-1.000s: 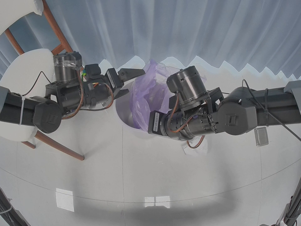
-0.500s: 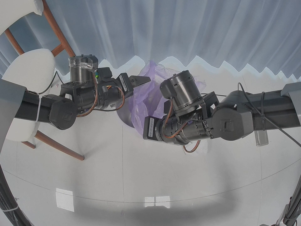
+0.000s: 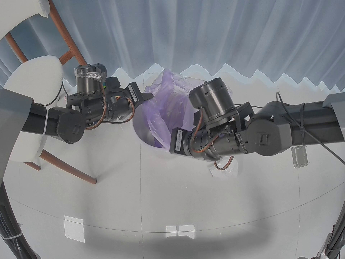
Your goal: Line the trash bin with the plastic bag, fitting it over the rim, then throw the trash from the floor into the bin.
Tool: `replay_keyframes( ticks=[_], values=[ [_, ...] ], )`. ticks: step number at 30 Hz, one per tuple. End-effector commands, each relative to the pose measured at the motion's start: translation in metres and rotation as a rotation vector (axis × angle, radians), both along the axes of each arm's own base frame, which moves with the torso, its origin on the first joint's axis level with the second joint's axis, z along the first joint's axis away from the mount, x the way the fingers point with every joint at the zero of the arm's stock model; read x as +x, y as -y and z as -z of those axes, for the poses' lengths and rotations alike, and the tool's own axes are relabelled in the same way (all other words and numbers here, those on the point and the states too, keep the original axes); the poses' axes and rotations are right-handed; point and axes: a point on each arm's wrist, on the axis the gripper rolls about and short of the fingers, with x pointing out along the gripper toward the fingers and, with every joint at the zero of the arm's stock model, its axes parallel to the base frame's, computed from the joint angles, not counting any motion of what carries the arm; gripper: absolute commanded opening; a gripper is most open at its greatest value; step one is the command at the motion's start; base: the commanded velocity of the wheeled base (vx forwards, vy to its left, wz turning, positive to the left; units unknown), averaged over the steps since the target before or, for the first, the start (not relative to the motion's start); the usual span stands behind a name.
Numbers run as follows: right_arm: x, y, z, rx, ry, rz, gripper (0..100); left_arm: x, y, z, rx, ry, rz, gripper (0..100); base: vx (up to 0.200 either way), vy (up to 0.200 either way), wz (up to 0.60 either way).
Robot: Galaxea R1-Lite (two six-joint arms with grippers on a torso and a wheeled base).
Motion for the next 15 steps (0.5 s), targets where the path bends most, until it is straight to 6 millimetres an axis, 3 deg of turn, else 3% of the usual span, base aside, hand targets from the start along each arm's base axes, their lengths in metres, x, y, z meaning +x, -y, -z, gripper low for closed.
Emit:
replay_keyframes(
  ticks=[1, 5, 8, 13, 15],
  values=[
    [0.027, 0.019, -0.015, 0.056, 0.078, 0.077, 0, -0.009, -0.025, -0.015, -0.009, 0.009, -0.050, 0, 0.000, 0.000, 0.00],
    [0.051, 0.028, -0.030, 0.131, 0.174, 0.126, 0, -0.028, -0.035, -0.029, -0.030, -0.029, -0.064, 0, 0.000, 0.000, 0.00],
    [0.067, 0.035, -0.046, 0.167, 0.266, 0.144, 0, -0.054, -0.039, -0.048, -0.139, -0.081, -0.071, 0, 0.000, 0.000, 0.00],
    [0.079, 0.031, -0.066, 0.256, 0.383, 0.148, 0, -0.095, -0.034, -0.063, -0.282, -0.164, -0.039, 0, 0.000, 0.000, 0.00],
    [0.079, 0.031, -0.066, 0.256, 0.383, 0.148, 0, -0.095, -0.034, -0.063, -0.282, -0.164, -0.039, 0, 0.000, 0.000, 0.00]
  ],
)
